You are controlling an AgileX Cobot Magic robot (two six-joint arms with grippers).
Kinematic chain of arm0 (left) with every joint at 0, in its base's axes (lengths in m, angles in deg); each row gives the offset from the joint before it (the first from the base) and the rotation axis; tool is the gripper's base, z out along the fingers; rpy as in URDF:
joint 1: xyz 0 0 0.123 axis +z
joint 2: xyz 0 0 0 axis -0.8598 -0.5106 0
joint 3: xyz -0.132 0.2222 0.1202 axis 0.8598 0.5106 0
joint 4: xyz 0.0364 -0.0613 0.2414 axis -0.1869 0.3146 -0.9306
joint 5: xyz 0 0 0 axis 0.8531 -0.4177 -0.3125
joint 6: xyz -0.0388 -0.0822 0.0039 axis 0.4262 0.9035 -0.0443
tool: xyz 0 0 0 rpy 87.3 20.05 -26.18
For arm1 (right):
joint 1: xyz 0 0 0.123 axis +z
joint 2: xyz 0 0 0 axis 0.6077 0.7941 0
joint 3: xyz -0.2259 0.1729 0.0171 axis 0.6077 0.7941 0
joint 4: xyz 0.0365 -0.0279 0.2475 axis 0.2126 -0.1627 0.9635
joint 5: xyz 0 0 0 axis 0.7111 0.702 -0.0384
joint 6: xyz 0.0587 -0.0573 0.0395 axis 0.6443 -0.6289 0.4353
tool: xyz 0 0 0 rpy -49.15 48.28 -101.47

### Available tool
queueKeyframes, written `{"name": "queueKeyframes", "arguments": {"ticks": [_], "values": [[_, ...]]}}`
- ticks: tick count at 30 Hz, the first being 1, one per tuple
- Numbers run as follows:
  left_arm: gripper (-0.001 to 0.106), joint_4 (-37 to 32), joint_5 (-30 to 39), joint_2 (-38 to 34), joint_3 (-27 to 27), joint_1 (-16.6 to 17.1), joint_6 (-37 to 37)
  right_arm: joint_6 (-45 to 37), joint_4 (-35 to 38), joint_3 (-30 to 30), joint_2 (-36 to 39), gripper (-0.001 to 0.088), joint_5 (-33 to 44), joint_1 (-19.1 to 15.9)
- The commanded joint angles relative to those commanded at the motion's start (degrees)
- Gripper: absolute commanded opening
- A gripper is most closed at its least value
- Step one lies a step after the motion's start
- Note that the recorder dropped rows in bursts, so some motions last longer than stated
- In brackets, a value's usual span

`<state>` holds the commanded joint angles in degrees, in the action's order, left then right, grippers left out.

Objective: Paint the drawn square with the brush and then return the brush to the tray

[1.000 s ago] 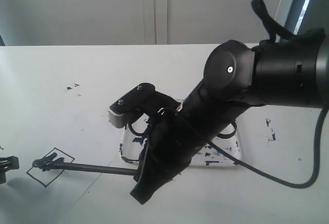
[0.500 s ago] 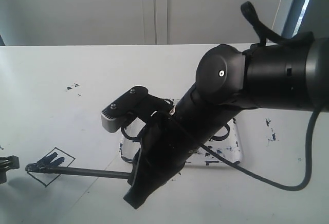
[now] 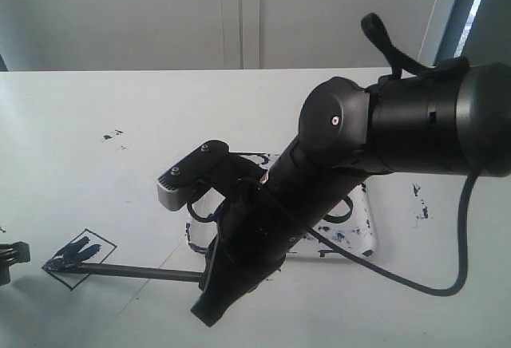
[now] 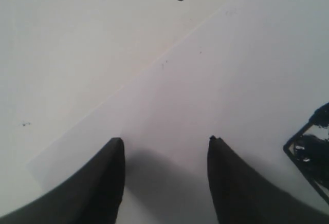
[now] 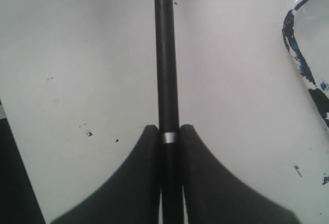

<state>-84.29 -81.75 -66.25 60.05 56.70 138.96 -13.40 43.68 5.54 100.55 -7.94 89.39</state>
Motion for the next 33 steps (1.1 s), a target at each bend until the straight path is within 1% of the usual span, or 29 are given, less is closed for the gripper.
{"name": "queueKeyframes", "arguments": {"ticks": [15, 18, 22, 29, 33], "values": [[0.054, -0.21, 0.02, 0.00, 0.00, 0.00, 0.00, 0.00, -0.67, 0.00, 1.03, 0.0000, -1.59, 0.00], [0.054, -0.21, 0.16, 0.00, 0.00, 0.00, 0.00, 0.36, -2.60, 0.00, 1.03, 0.0000, -2.15, 0.00], [0.054, -0.21, 0.16, 0.00, 0.00, 0.00, 0.00, 2.86, -5.03, 0.00, 1.03, 0.0000, -3.16, 0.00], [0.054, -0.21, 0.99, 0.00, 0.00, 0.00, -0.23, 5.07, -7.33, 0.00, 1.15, 0.0000, -7.10, 0.00], [0.054, -0.36, 1.05, 0.00, 0.00, 0.00, -0.23, 5.30, -7.22, 0.00, 1.15, 0.0000, -9.46, 0.00]]}}
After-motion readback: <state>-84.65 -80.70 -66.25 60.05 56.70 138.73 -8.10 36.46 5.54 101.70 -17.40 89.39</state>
